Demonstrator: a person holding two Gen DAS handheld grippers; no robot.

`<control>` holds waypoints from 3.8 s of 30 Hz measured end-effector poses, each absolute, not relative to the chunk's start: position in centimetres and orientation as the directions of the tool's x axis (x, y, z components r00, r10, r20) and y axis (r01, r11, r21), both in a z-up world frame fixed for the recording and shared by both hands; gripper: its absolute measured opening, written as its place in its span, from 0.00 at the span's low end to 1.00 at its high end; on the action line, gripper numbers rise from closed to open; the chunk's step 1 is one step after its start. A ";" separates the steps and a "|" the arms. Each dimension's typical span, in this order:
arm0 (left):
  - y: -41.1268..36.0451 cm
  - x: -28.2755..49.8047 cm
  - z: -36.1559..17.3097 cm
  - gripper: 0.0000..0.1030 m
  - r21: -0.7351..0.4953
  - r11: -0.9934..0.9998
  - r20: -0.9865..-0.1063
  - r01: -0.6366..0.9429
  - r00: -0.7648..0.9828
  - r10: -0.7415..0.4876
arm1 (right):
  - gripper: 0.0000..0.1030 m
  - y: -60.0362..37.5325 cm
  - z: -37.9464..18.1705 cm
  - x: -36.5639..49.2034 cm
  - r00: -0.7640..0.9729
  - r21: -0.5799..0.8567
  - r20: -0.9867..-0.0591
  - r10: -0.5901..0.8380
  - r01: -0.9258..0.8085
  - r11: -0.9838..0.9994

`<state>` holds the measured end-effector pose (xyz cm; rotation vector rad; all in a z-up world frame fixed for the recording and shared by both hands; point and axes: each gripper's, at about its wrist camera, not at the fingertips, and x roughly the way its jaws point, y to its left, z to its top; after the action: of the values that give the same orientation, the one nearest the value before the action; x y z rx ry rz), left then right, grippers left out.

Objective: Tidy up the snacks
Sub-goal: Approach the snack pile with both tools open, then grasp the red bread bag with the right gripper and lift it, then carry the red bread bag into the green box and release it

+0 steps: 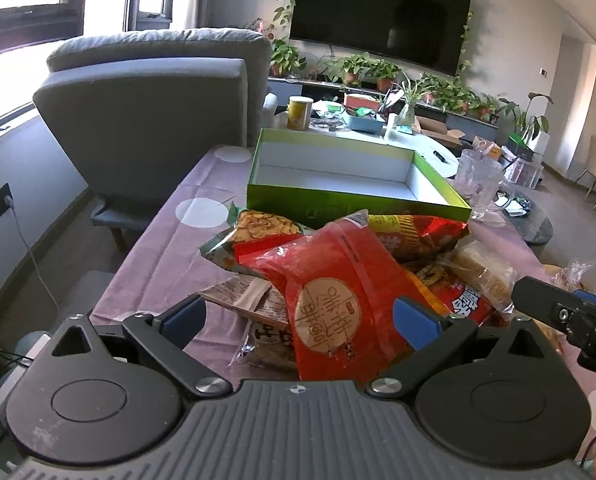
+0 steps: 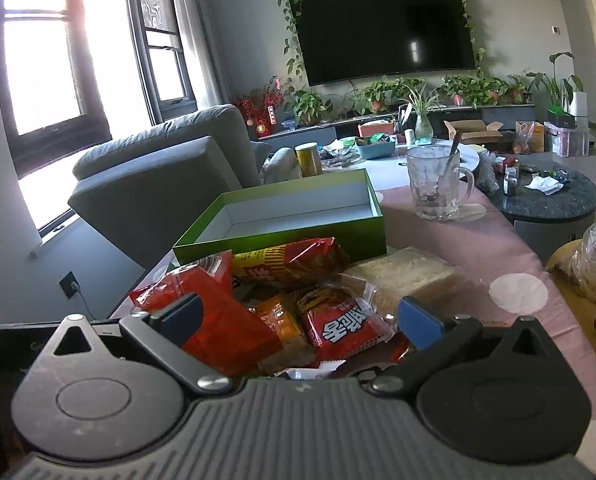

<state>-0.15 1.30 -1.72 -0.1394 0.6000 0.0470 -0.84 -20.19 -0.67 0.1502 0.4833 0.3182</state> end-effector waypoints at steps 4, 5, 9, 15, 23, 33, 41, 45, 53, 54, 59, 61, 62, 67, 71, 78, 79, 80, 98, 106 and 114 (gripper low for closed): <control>1.4 -0.1 -1.7 0.98 -0.123 0.988 -0.570 -0.093 0.822 0.007 | 0.78 -20.1 -0.7 -0.8 0.837 0.214 -0.432 0.337 -0.267 0.939; 1.4 -0.1 -1.7 0.98 -0.126 0.988 -0.574 -0.093 0.819 0.004 | 0.78 -20.1 -0.6 -0.8 0.837 0.214 -0.432 0.337 -0.268 0.939; 1.5 0.1 -1.9 0.98 -0.128 0.987 -0.585 -0.094 0.811 0.001 | 0.78 -20.0 -0.6 -0.7 0.837 0.214 -0.431 0.338 -0.269 0.939; 1.5 0.1 -2.0 0.99 -0.115 0.989 -0.591 -0.097 0.806 0.011 | 0.78 -19.2 -0.5 -1.0 0.852 0.161 -0.425 0.306 -0.262 0.952; 1.6 0.0 -2.1 0.99 -0.104 0.991 -0.588 -0.087 0.809 0.009 | 0.78 -18.4 -0.3 -1.2 0.849 0.132 -0.398 0.349 -0.324 0.937; 1.9 0.0 -2.5 0.99 -0.098 0.993 -0.588 -0.070 0.809 0.000 | 0.78 -17.7 -0.7 -0.2 0.796 0.157 -0.404 0.450 -0.425 0.892; 1.9 0.7 -3.1 0.99 -0.068 0.994 -0.609 -0.081 0.793 0.023 | 0.78 -17.2 -1.4 0.9 0.772 0.176 -0.445 0.454 -0.422 0.889; 2.2 1.0 -3.5 0.99 -0.069 0.995 -0.616 -0.076 0.788 0.017 | 0.78 -17.1 -1.6 1.7 0.756 0.190 -0.461 0.465 -0.428 0.884; 1.9 1.9 -4.5 0.88 -0.049 0.999 -0.641 -0.016 0.767 -0.019 | 0.78 -16.5 -1.9 4.3 0.696 0.233 -0.491 0.523 -0.474 0.849; 1.9 2.2 -4.6 0.86 -0.053 0.999 -0.644 -0.006 0.764 -0.029 | 0.78 -16.3 -2.0 4.7 0.690 0.230 -0.496 0.527 -0.481 0.846; 1.8 3.1 -4.5 0.81 -0.056 0.998 -0.638 0.037 0.767 -0.065 | 0.78 -15.6 -2.4 6.3 0.646 0.249 -0.518 0.560 -0.513 0.822; 1.5 3.3 -4.3 0.81 -0.039 0.998 -0.626 0.048 0.778 -0.061 | 0.78 -15.4 -2.4 6.9 0.623 0.265 -0.526 0.579 -0.527 0.807; 1.4 3.4 -4.3 0.80 -0.027 0.998 -0.618 0.056 0.784 -0.061 | 0.78 -15.4 -2.5 7.1 0.612 0.272 -0.529 0.588 -0.534 0.801; 1.3 4.4 -4.4 0.74 -0.065 0.992 -0.630 0.106 0.767 -0.123 | 0.78 -15.2 -2.7 8.2 0.574 0.302 -0.542 0.614 -0.548 0.780; 1.1 5.4 -4.8 0.74 -0.076 0.988 -0.640 0.133 0.754 -0.151 | 0.78 -15.0 -3.0 8.7 0.532 0.335 -0.552 0.642 -0.563 0.755; 0.8 6.6 -5.4 0.69 -0.103 0.979 -0.641 0.176 0.741 -0.201 | 0.78 -14.2 -3.4 9.3 0.465 0.367 -0.578 0.671 -0.586 0.723; 0.7 6.5 -5.4 0.69 -0.098 0.979 -0.638 0.178 0.744 -0.199 | 0.78 -14.1 -3.4 9.2 0.463 0.365 -0.578 0.672 -0.590 0.720; 0.5 6.4 -5.3 0.69 -0.093 0.979 -0.635 0.182 0.746 -0.199 | 0.78 -14.1 -3.3 9.1 0.460 0.361 -0.578 0.674 -0.596 0.717; -1.5 3.0 0.7 0.69 0.043 0.965 -0.480 0.258 0.853 -0.207 | 0.72 -15.4 1.7 5.7 0.523 0.365 -0.487 0.699 -0.606 0.707; -1.8 5.9 4.2 0.69 0.100 0.955 -0.429 0.281 0.878 -0.213 | 0.72 -15.3 4.5 7.7 0.593 0.335 -0.416 0.689 -0.604 0.723; -1.7 11.3 5.3 0.70 0.106 0.955 -0.444 0.275 0.873 -0.203 | 0.72 -14.9 5.0 12.5 0.615 0.363 -0.397 0.681 -0.576 0.732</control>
<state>11.33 -1.70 5.35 0.1681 0.4446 -0.2509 12.45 -14.94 4.97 0.2080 0.5430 0.7304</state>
